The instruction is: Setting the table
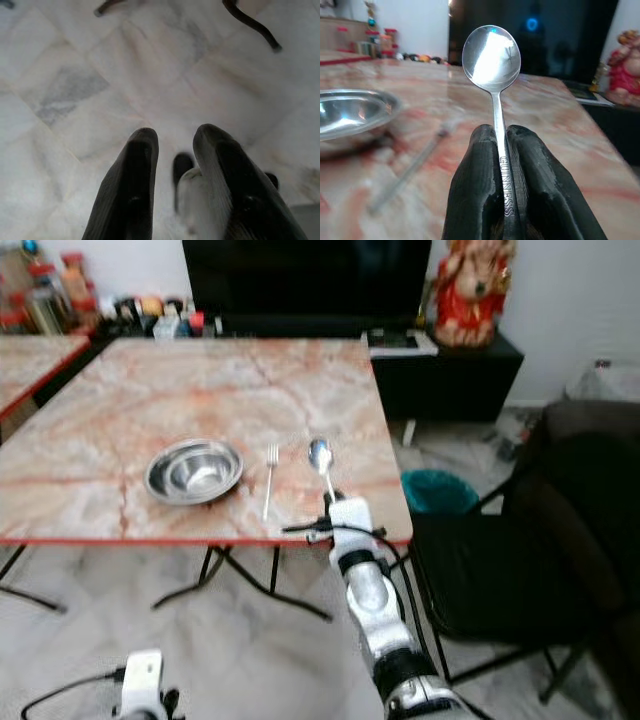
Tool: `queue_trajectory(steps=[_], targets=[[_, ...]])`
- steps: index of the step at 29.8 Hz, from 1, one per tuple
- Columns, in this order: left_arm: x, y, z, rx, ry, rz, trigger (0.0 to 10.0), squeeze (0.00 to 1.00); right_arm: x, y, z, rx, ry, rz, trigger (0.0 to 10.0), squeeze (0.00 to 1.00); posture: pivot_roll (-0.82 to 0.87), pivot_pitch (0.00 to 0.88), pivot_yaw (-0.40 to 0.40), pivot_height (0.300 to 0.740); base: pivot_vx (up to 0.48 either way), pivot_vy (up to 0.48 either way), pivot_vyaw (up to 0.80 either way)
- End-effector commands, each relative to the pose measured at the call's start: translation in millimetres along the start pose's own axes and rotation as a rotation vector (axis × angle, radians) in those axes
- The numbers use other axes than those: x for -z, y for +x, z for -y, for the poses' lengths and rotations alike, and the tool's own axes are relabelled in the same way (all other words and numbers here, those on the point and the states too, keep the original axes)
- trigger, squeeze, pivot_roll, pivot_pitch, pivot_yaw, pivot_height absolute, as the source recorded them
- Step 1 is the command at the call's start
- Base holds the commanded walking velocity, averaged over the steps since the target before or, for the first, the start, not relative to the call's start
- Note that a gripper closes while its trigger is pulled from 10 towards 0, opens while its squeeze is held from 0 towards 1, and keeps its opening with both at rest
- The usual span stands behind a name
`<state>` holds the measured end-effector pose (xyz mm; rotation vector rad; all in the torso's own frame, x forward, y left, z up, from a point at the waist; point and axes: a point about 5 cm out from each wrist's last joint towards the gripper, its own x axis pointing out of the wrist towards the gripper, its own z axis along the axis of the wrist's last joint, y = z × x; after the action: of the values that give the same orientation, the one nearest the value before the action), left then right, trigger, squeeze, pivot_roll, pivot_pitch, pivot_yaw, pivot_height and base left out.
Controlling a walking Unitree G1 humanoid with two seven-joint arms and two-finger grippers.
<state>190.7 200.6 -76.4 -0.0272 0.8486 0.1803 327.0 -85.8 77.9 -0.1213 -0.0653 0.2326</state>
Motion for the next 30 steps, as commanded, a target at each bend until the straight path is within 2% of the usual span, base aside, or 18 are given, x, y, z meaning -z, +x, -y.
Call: queue_trajectory(steps=[1, 18, 30], targets=[[0.8, -0.4, -7.9, -0.024, -0.004, -0.004, 10.0, 0.00, -5.1, 2.6, -7.2, -0.021, 0.003, 0.019, 10.0, 0.00, -0.02, 0.000, -0.001, 0.719, 0.349, 0.000, 0.00], [3.0, -1.0, -7.9, -0.026, -0.006, -0.006, 10.0, 0.00, -4.0, 1.1, -6.9, -0.017, 0.002, 0.016, 10.0, 0.00, -0.02, 0.000, -0.003, 0.719, 0.346, 0.000, 0.00], [7.9, -2.6, -10.2, -0.031, -0.003, -0.014, 10.0, 0.00, 0.8, -0.5, -7.9, 0.006, -0.010, -0.023, 10.0, 0.00, -0.01, 0.000, -0.002, 0.719, 0.000, 0.000, 0.00]])
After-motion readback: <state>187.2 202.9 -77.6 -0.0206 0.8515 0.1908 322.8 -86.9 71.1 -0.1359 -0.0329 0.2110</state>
